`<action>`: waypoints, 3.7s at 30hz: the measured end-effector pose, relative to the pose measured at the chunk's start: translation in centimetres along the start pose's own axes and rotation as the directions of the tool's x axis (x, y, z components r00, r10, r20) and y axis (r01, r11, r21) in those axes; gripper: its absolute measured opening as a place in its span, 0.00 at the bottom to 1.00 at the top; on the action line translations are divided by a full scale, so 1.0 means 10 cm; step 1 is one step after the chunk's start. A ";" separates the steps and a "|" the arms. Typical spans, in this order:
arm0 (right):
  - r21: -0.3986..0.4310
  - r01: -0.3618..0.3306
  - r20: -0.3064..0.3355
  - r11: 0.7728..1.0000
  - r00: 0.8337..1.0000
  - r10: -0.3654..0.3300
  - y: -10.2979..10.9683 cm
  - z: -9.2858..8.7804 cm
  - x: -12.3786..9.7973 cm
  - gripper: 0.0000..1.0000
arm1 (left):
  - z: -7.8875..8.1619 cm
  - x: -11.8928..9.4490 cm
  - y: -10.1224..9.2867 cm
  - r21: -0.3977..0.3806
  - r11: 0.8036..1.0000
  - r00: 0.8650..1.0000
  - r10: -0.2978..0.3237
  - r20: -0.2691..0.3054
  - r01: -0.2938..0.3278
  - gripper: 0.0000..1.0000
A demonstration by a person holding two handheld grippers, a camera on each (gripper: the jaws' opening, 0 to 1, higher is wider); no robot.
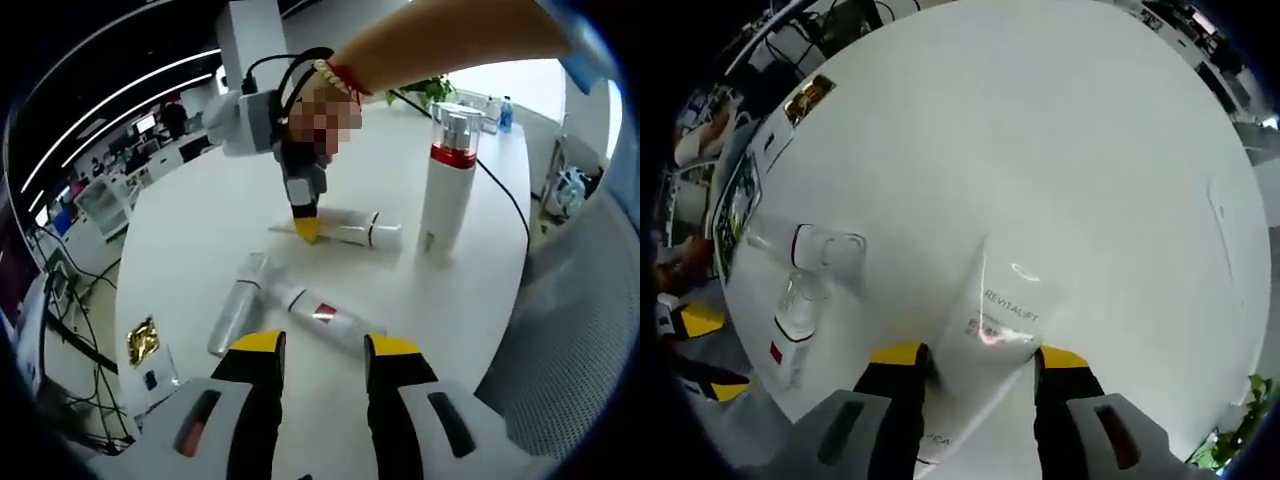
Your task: Arrange the skincare products in the storage area until every visible bottle or jar stands upright without overlapping.
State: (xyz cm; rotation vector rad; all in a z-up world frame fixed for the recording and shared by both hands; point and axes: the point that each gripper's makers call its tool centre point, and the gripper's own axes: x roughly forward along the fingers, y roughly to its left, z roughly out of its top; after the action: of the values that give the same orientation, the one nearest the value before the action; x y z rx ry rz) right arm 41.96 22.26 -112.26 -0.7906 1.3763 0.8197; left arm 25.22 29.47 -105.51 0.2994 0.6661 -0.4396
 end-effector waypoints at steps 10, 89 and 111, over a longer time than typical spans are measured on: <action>-0.013 0.003 -0.012 1.000 1.000 -0.003 0.02 0.00 0.00 0.39 | 0.01 -0.01 -0.01 0.009 1.000 1.000 -0.003 0.002 0.003 0.29; 0.037 -0.101 0.612 0.994 0.789 0.058 0.23 -0.06 -0.87 0.24 | -0.04 0.03 -0.13 -0.062 0.997 0.999 -0.042 -0.020 0.041 0.32; 0.072 -0.114 0.817 0.991 0.576 0.007 0.47 -0.19 -1.34 0.23 | 0.06 0.05 -0.17 -0.130 0.987 0.995 -0.086 0.045 0.091 0.31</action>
State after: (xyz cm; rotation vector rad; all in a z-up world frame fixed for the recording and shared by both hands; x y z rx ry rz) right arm 36.63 22.51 -98.92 -0.1780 0.5851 0.9759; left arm 25.08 27.59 -105.59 0.1365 0.6686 -0.4826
